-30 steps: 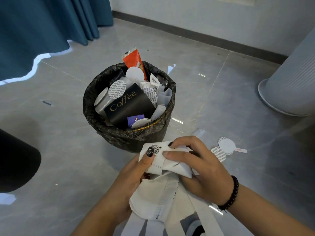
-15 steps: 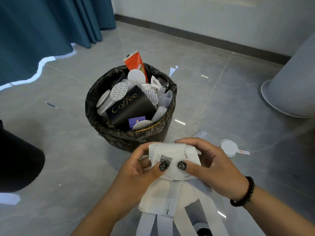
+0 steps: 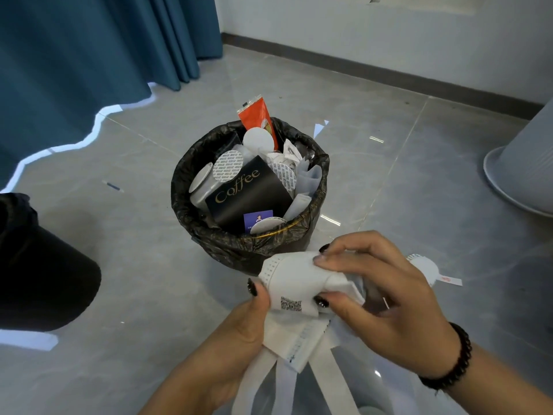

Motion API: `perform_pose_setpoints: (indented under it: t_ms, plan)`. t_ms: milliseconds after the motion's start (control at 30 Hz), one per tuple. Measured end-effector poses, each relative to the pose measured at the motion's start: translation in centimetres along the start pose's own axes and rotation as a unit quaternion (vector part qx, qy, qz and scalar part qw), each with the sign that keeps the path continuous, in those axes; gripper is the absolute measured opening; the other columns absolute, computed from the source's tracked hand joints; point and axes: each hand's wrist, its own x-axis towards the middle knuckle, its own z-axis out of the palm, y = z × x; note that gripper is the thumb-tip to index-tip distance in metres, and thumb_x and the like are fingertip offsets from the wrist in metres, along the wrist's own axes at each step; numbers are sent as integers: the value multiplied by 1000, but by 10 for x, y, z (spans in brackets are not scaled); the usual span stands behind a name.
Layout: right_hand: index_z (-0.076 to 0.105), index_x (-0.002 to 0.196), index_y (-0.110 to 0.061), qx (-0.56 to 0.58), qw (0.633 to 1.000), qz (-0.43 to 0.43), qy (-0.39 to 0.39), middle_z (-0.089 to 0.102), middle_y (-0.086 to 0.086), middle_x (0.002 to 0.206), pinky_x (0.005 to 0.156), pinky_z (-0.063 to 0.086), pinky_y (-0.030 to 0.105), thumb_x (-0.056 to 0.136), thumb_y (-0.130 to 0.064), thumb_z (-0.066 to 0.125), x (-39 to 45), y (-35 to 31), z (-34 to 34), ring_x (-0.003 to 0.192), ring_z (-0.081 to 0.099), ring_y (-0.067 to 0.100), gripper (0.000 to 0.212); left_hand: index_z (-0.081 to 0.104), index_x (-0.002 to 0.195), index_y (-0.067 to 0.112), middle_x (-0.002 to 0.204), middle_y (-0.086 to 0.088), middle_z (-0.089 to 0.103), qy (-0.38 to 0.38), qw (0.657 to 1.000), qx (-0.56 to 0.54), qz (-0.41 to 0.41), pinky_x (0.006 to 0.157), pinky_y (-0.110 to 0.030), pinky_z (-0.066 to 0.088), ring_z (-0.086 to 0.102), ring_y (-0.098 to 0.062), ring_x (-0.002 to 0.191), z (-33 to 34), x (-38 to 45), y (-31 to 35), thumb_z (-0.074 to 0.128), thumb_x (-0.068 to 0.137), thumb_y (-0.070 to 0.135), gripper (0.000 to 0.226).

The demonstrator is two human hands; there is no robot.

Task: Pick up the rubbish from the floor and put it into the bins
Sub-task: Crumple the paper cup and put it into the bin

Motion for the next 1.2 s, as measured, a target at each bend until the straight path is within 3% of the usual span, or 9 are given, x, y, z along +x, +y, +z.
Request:
perform_pose_setpoints:
  t_ms: [133, 233, 333, 467, 633, 767, 900, 1033, 1200]
  plan:
    - [69, 107, -8, -129, 986, -87, -61, 53, 10, 115, 74, 46, 19, 85, -9, 65, -1, 3, 3, 91, 57, 17, 23, 71, 69, 2, 53, -7, 68, 23, 990, -128, 61, 35, -20, 45, 66, -21, 45, 5, -5, 4, 55, 76, 56, 57]
    - [63, 113, -17, -194, 969, -113, -104, 49, 9, 121, 63, 46, 22, 90, -13, 57, -9, 12, 2, 80, 54, 18, 24, 71, 99, -2, 68, -9, 69, 2, 996, -92, 2, 52, -22, 50, 66, -22, 61, -4, -5, 3, 51, 96, 22, 31]
    - [60, 118, -20, -166, 975, -99, -107, 47, 9, 125, 68, 50, 23, 84, -16, 65, -8, 16, 1, 87, 52, 11, 34, 72, 107, 6, 97, -17, 71, -36, 996, -81, -25, 60, -28, 54, 68, -24, 77, -10, -9, 3, 71, 77, 24, 36]
    - [51, 130, -15, -24, 994, 14, -108, 47, 6, 129, 93, 47, 25, 74, -17, 69, -11, 11, 0, 120, 49, 16, 59, 72, 104, 7, 99, -16, 73, -16, 998, -62, 21, 64, -30, 58, 71, -24, 81, -13, -12, 9, 71, 67, 23, 40]
    - [60, 121, -34, 274, 914, 296, -36, 65, 3, 106, 68, 56, 34, 59, -55, 80, -10, -1, 2, 92, 65, 24, 68, 66, 110, 21, 100, -1, 75, -1, 994, 59, 94, 69, -24, 56, 72, -16, 89, -17, -19, 16, 78, 58, 16, 53]
    - [74, 99, -20, 337, 872, 352, -47, 72, 9, 99, 54, 57, 32, 44, -49, 88, 2, -8, 4, 79, 70, 29, 64, 65, 111, 25, 103, 3, 75, -13, 993, 58, 106, 72, -22, 55, 71, -13, 94, -19, -19, 12, 81, 55, 16, 59]
    - [76, 94, -22, 328, 887, 325, -14, 73, 6, 98, 60, 58, 28, 41, -46, 90, 7, -10, 6, 83, 71, 21, 60, 60, 121, 29, 115, -6, 70, -28, 995, -21, 95, 84, -36, 56, 67, -25, 106, -17, -19, 7, 94, 47, 31, 82]
    - [74, 101, -24, 213, 958, 193, -16, 65, -2, 111, 78, 55, 24, 60, -40, 84, 3, -10, 14, 104, 63, 16, 45, 52, 131, 24, 120, -15, 66, -26, 979, -183, 89, 78, -40, 58, 67, -31, 102, -12, -16, 9, 99, 26, 24, 115]
    - [69, 106, -21, -24, 999, -4, -44, 56, -4, 121, 88, 48, 23, 75, -21, 73, 7, -10, 8, 113, 58, 17, 31, 50, 133, 7, 125, -20, 62, -67, 970, -220, 75, 92, -53, 51, 59, -37, 117, -10, -22, 16, 94, 47, 29, 99]
